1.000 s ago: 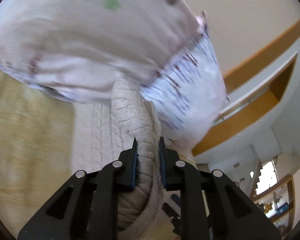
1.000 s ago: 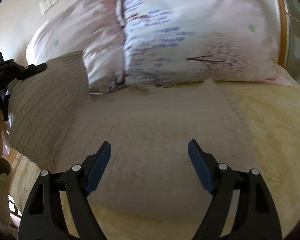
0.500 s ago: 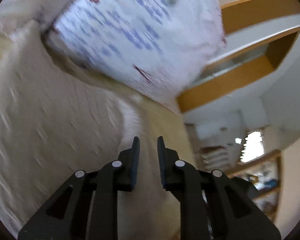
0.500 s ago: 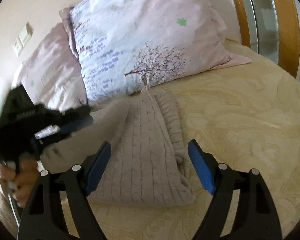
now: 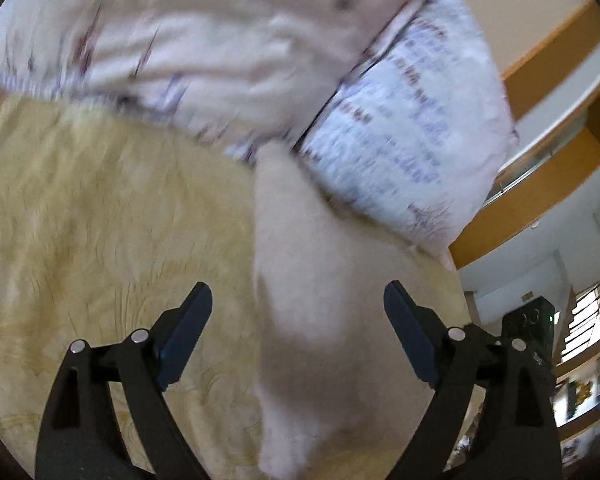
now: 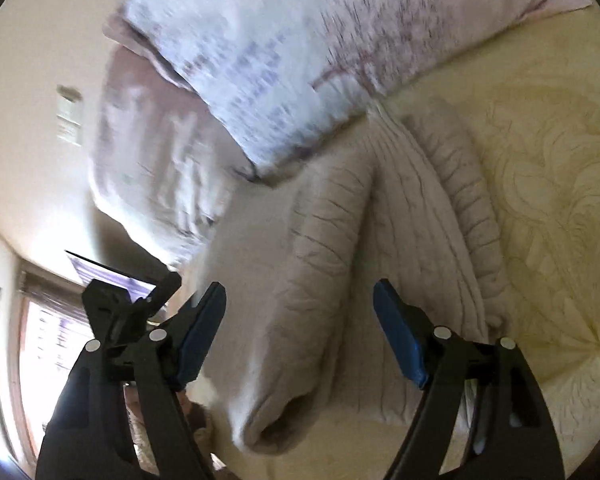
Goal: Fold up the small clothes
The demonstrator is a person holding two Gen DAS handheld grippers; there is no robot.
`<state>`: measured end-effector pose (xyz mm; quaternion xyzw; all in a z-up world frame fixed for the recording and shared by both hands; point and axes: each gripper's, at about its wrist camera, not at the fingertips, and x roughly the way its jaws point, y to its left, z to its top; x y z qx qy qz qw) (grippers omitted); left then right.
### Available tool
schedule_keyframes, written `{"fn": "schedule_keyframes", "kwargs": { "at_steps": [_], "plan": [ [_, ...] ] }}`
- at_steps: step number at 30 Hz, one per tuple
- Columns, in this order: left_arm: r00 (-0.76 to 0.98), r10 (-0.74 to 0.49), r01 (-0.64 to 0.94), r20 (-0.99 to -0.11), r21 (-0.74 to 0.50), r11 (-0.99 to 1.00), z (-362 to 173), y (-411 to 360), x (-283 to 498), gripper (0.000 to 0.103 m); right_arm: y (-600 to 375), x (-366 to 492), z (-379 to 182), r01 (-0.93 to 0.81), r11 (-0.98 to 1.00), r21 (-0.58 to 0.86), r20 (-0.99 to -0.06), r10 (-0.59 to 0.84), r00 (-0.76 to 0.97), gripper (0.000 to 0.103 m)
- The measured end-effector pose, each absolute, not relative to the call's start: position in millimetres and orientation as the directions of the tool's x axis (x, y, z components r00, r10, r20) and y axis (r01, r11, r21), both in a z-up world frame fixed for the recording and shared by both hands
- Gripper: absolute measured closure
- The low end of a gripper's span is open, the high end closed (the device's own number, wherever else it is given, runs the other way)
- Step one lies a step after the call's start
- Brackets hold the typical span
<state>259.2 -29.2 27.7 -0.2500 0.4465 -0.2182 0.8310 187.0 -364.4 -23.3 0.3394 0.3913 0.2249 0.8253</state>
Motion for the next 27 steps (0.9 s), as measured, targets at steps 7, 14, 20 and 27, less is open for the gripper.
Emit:
{"fn": "schedule_keyframes", "kwargs": {
  "at_steps": [7, 14, 20, 27],
  "plan": [
    [0.403, -0.674, 0.159, -0.619, -0.678, 0.718, 1.7, -45.6, 259.5, 0.017, -359.4, 213.5, -43.8, -0.066, 0.579, 0.813, -0.448, 0.695, 0.562, 0.064],
    [0.381, -0.694, 0.167, -0.61, -0.693, 0.701, -0.1, -51.0, 255.3, 0.017, -342.2, 212.6, -13.8, -0.149, 0.764, 0.628, -0.506, 0.546, 0.668, 0.086],
    [0.391, -0.704, 0.154, -0.593, -0.712, 0.685, 2.0, -43.1, 253.9, 0.016, -304.4, 173.5, 42.0, -0.261, 0.937, 0.234, -0.484, 0.345, 0.805, 0.087],
    [0.387, -0.712, 0.182, -0.586, -0.708, 0.682, 9.8, -48.5, 245.2, 0.016, -300.0, 150.2, 66.1, -0.204, 0.976, -0.073, -0.451, 0.15, 0.88, 0.088]
  ]
}}
